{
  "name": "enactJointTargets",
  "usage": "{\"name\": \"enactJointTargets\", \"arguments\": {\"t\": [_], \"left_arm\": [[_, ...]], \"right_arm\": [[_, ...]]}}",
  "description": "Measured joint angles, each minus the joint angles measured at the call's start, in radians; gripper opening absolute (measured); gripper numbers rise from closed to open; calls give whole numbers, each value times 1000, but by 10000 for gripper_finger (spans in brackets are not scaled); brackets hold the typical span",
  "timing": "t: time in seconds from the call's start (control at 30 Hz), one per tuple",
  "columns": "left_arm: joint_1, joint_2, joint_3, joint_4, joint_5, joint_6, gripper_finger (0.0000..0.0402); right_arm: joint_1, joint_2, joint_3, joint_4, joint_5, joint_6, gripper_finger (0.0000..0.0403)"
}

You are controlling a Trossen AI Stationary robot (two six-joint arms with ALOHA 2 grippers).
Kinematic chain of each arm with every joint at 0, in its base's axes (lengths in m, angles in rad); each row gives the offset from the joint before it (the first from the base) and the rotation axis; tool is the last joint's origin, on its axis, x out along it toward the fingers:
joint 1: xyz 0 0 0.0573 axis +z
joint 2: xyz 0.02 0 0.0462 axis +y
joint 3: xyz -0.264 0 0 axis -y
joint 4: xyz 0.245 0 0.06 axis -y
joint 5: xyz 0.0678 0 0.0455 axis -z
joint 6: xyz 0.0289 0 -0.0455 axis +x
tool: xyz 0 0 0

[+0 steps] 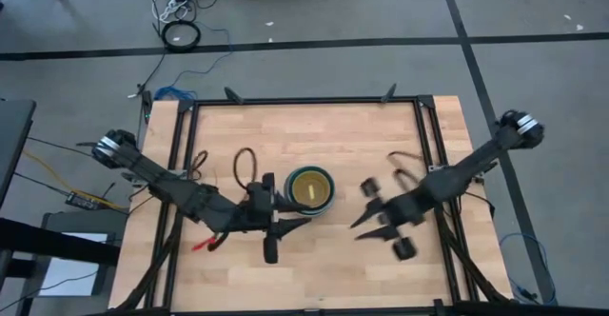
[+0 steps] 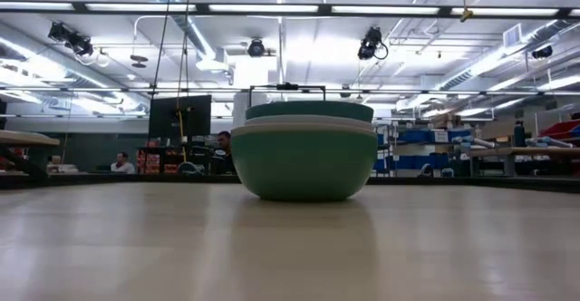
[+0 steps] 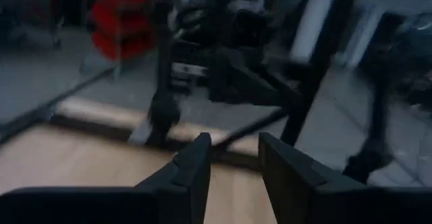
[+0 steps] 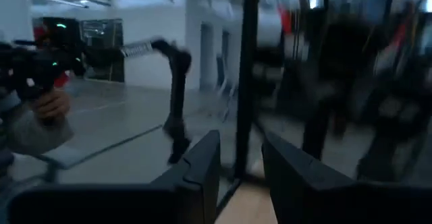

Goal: Nest bowls inside each other
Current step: Return to Home Position

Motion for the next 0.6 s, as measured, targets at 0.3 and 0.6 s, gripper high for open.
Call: {"name": "enactJointTargets", "arguments": {"t": [0.3,0.6], "left_arm": [[282,-44,0,106,62,351,133],[606,-277,-1,-214,405,278,133]], "right_arm": [[-321,-263,119,-370,-93,-83,100],[-794,-411,253,-701,-693,-42,100]]}}
